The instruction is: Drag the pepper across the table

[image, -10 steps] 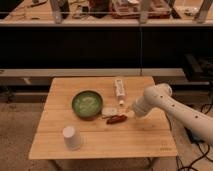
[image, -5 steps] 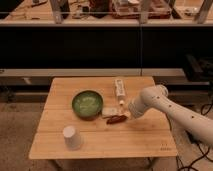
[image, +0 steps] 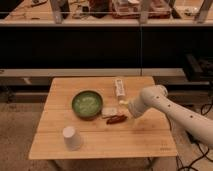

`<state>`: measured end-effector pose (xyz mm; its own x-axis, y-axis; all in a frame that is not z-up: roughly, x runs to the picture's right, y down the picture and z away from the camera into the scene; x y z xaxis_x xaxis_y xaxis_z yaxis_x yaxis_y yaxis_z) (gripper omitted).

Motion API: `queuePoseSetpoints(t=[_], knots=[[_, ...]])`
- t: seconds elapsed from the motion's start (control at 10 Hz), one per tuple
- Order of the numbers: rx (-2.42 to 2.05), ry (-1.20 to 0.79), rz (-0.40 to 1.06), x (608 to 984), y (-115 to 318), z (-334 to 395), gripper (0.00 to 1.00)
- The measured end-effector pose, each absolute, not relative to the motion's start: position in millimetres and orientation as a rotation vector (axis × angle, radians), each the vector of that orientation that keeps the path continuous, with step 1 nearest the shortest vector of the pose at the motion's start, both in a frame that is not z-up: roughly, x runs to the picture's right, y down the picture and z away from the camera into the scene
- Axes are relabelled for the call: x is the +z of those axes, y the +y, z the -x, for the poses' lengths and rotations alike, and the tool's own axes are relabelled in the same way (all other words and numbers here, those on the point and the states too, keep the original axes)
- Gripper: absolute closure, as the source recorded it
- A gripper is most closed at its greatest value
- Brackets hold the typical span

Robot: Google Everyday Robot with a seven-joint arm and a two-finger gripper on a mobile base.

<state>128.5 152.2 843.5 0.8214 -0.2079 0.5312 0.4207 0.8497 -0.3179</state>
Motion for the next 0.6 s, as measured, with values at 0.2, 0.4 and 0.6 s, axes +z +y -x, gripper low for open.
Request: queuePoseSetpoints(t=[0.2,0.4,0.6], knots=[[-0.308,-0.491,0.446,853,150,-129,0.20],[-0.245,-0.462,0.451,861,149,-136,0.20],[-0.214,-0.455,0.464,864,151,-133,0.20]])
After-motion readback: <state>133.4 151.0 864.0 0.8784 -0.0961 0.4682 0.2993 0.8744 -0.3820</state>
